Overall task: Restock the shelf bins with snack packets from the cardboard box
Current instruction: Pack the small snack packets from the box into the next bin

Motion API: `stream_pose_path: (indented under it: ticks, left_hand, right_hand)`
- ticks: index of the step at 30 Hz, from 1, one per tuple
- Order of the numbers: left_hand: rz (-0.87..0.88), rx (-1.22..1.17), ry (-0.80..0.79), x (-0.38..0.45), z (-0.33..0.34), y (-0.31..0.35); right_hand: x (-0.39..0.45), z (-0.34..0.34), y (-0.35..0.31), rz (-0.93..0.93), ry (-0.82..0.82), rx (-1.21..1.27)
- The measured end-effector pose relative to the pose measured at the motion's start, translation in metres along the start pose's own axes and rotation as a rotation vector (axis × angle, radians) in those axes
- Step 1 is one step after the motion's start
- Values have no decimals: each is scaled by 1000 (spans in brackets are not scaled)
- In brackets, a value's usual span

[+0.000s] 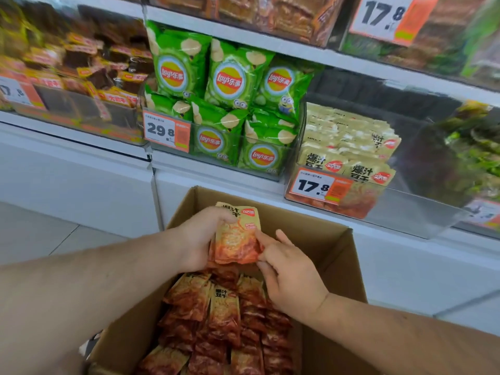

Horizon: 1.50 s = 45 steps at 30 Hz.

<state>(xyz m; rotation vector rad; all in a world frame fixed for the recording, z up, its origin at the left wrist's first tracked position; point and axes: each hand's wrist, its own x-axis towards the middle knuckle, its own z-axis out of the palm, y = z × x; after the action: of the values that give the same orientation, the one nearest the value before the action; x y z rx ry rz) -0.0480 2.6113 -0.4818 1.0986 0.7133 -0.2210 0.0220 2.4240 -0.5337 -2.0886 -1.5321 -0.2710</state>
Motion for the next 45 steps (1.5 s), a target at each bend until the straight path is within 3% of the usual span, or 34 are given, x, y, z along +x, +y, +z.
stream_pose_path:
  ticks: [5,8,10,12,14,18,27,32,36,38,42,45]
  left_hand:
    - [245,169,17,-1,10,-4]
    - [362,234,1,-8,16,0]
    - [424,246,-10,-13,21,3]
    - [480,255,-40,-16,27,5]
    - [517,269,-64,-19,34,5]
    - [548,312,-126,-21,50,3]
    - [609,274,-198,-14,108,16]
    - [655,242,-217,-8,151,31]
    - [685,256,-250,-2,180,41]
    - [793,334,-183,1,191,53]
    - [1077,630,173,21,203,87]
    - [1092,1072,405,50,210,104]
  right_hand:
    - [1,-21,-7,49,79,17]
    - [15,-48,-14,424,89,200]
    - [27,-66,-13,715,-28,388]
    - [35,-82,-8,814,-171,642]
    - [39,-92,-8,792,-244,810]
    - [41,-103,-5,747,-186,913]
    - [27,-151,16,751,-130,753]
    - [18,-177,33,797,16,926]
    - [13,-202,45,826,91,891]
    - [15,-221,60,858,183,783]
    - [22,-256,96,879,410,639]
    - [28,-264,119,881,514,543]
